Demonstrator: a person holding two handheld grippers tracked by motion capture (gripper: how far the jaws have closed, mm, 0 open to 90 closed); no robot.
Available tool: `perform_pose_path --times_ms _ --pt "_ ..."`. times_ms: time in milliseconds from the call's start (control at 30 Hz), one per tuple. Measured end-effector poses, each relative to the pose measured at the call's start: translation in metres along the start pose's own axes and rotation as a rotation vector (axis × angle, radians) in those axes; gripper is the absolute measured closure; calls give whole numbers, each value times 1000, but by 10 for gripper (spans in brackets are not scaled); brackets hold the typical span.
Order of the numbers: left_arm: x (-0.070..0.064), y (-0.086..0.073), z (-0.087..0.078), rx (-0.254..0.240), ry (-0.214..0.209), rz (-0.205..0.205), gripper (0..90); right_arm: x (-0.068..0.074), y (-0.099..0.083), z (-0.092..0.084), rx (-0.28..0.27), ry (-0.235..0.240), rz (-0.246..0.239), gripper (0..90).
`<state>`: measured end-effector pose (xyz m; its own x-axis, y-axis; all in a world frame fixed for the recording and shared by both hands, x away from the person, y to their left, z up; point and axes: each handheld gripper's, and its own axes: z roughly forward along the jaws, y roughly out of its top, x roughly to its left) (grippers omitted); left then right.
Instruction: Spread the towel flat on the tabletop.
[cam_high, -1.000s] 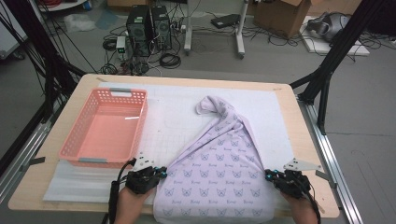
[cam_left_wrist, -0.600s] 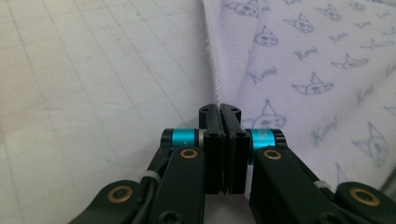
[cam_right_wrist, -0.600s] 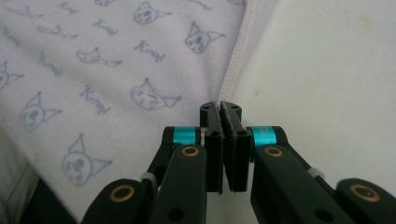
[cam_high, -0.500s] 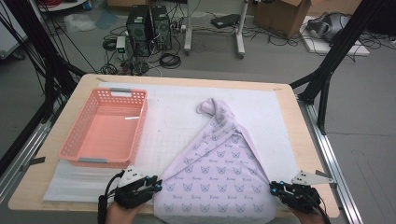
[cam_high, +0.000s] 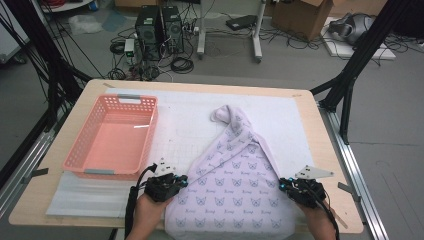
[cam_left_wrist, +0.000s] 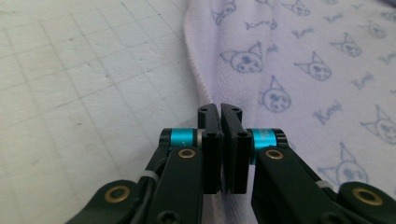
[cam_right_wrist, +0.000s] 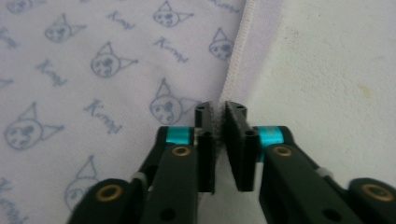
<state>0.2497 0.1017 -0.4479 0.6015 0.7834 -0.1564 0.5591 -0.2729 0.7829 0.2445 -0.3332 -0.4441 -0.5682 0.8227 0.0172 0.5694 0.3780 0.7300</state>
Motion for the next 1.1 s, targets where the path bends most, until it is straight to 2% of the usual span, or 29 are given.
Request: perform_pose_path --times_ms 33,133,200,267,367,400,433,500,533,633,767,900,1100 --pt "1 -3 -4 -8 8 -7 875 -1 -2 -3 8 -19 11 873" --pt "4 -15 -20 -28 21 -33 875 -6 -13 -13 -1 -5 34 877" --pt "6 -27 -31 -32 4 -48 875 -5 -20 -21 -6 -1 36 877" --pt "5 -37 -39 -34 -1 -37 878 -3 -26 -28 2 11 51 877" --pt "4 -35 -42 -42 -10 -34 862 -1 -29 -32 9 40 54 863" --pt "4 -32 -42 -49 -18 -32 817 0 -28 -32 6 40 41 826" --pt "4 -30 -41 -59 -26 -30 783 1 -26 -31 3 36 41 761" --pt "6 -26 -37 -80 -55 -39 690 1 -22 -30 -15 35 40 742" --pt "7 -24 -35 -89 -62 -33 685 1 -20 -29 -22 32 33 724" --pt "11 -12 -27 -104 -64 -31 610 -2 -13 -26 -50 20 33 711" --pt "15 6 -12 -106 -65 -30 590 -3 -4 -21 -76 10 18 714" --pt "18 21 3 -100 -85 -23 580 -5 6 -12 -93 1 14 715" --pt "24 31 22 -107 -104 -14 574 -11 29 9 -67 21 -21 718"
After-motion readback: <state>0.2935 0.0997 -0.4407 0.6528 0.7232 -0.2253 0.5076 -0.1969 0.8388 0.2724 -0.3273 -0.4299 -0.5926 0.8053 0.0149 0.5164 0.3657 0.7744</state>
